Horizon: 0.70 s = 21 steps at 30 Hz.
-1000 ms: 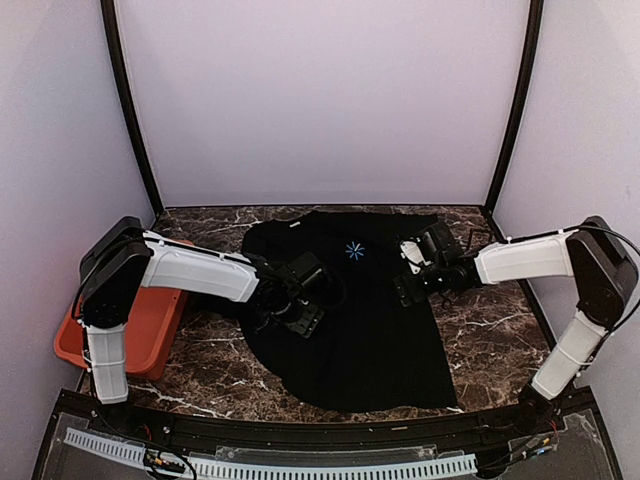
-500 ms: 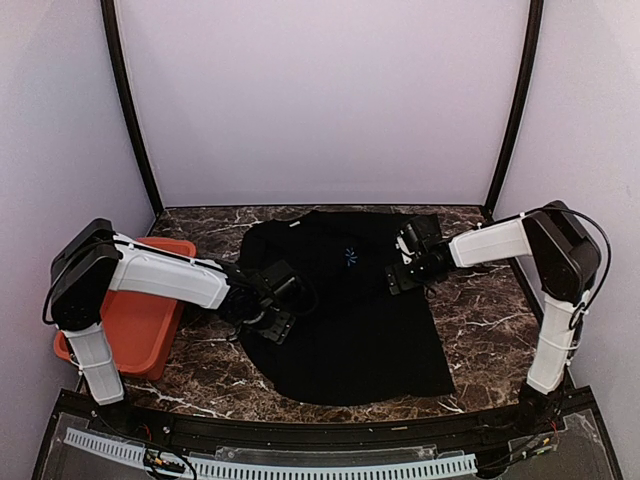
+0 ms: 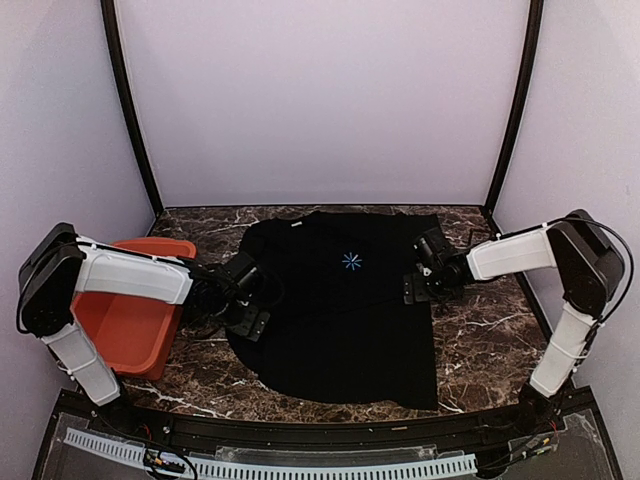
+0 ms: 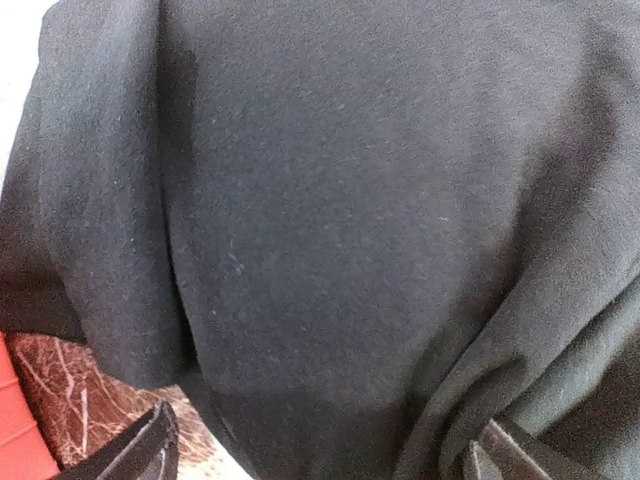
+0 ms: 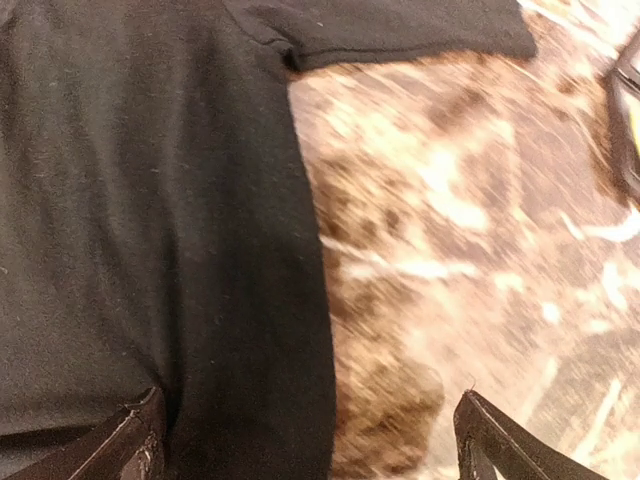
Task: Pin the brooch onto the clothing
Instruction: Flatten out the crumpled clothing at the center of the board.
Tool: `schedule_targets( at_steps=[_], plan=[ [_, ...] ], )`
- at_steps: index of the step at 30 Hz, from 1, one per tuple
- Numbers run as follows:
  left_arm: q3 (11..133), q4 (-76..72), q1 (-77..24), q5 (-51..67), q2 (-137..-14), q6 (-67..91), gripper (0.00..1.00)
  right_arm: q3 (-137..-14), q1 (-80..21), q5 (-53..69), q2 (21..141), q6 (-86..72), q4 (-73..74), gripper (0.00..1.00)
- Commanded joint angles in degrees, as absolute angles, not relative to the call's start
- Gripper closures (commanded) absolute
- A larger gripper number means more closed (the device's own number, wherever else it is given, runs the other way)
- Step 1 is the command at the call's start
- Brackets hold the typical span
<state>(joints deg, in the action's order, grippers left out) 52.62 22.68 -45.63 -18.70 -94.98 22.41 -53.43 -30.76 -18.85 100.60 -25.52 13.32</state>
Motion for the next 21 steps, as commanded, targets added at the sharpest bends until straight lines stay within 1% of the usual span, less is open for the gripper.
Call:
schedule_targets(
  at_steps=[1,3,6,9,10,11,13,15,17,21],
  plan=[
    [50.9,19.8,-45.2,-13.4,-86.1,18.3,0.01,-50.9,-30.0,-23.2,94.7,-28.5,22.4,0.04],
    [51.5,17.6,-45.2,-13.7,-82.0,16.0,0.01,-51.5,-30.8,-22.9,90.8,-28.5,23.9,0.05],
    [57.5,19.3,-44.5,-15.7,-79.1,11.5,0.01,-55.1,-32.3,-22.5,84.9,-24.0,25.2,0.06],
    [65.9,24.2,-41.0,-16.1,-81.8,8.6,0.01,-59.9,-33.1,-17.1,81.0,-13.2,21.9,0.06],
    [70.2,26.3,-39.4,-16.2,-84.6,7.4,0.01,-61.0,-33.1,-14.5,80.6,-9.0,19.6,0.06],
    [72.0,26.8,-38.6,-16.2,-86.0,6.4,0.01,-62.4,-33.0,-11.6,81.0,-4.4,17.2,0.05],
    [76.4,27.3,-36.8,-16.1,-90.9,3.7,0.01,-66.2,-33.0,-6.6,84.5,4.0,15.2,0.04],
    [80.5,26.4,-35.5,-14.5,-95.6,-0.5,0.01,-72.2,-33.0,-5.5,90.7,9.9,17.3,0.04],
    [82.6,24.7,-34.6,-11.1,-99.8,-3.7,0.01,-77.6,-33.0,-5.1,98.3,16.2,18.9,0.04],
    [84.7,22.5,-33.6,-2.1,-105.6,-11.4,0.01,-87.1,-32.6,-0.8,108.7,27.8,22.8,0.03]
  ],
)
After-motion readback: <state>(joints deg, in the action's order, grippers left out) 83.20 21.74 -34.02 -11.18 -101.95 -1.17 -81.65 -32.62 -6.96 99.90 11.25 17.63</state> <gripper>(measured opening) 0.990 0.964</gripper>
